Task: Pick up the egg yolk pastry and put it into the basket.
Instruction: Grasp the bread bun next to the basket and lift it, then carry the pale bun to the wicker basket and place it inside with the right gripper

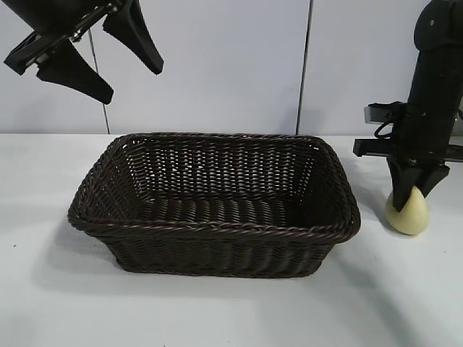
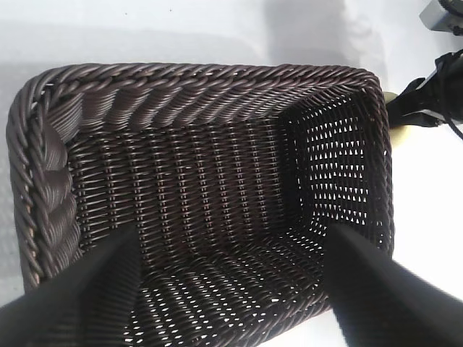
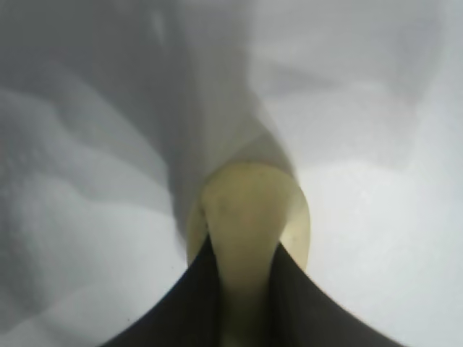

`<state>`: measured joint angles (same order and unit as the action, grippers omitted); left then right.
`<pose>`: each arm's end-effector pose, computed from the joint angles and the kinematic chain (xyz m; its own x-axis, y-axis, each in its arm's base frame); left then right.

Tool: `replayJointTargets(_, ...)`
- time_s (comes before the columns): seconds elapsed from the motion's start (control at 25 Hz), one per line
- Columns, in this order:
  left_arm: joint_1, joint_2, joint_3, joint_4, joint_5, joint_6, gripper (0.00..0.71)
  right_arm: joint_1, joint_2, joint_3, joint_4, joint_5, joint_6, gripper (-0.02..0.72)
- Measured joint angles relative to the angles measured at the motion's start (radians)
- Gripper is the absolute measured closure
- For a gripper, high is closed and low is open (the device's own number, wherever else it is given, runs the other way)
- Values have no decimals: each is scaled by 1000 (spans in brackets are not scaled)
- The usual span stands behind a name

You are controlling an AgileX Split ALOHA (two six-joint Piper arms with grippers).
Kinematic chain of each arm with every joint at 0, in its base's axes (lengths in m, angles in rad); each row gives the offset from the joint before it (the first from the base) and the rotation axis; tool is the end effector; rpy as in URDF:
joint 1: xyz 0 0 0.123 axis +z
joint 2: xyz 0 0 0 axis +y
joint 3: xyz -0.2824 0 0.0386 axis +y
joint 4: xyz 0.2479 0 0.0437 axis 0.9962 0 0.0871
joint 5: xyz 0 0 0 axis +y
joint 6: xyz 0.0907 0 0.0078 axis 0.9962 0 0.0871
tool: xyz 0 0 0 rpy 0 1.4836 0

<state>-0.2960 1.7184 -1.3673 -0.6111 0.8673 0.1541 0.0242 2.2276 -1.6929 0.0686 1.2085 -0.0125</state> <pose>0.3417 -0.1459 0.2821 -0.9187 0.0282 -0.3939 0.2396 0.8326 -0.4994 0.4305 0.0163 0.1438 -0.9963 -0.0123 0.0851 -0.0069 0.9980 0.0629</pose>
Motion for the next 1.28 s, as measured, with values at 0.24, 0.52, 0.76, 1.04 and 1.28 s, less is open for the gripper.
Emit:
replayJointTargets(0.24,0,0,0,0,0,0,191,0,-105,0,9,0,0,608)
replayJointTargets(0.52,0,0,0,0,0,0,191,0,-252,0,25,4,0,609)
replayJointTargets(0.76,0,0,0,0,3,0,191,19,-350,0,45,12,-2,609)
replayJointTargets(1.04,0,0,0,0,20,0,191,151,-364,5,60,23,-7,609)
replayJointTargets(1.28,0,0,0,0,21,0,191,289,-364,5,70,22,13,609)
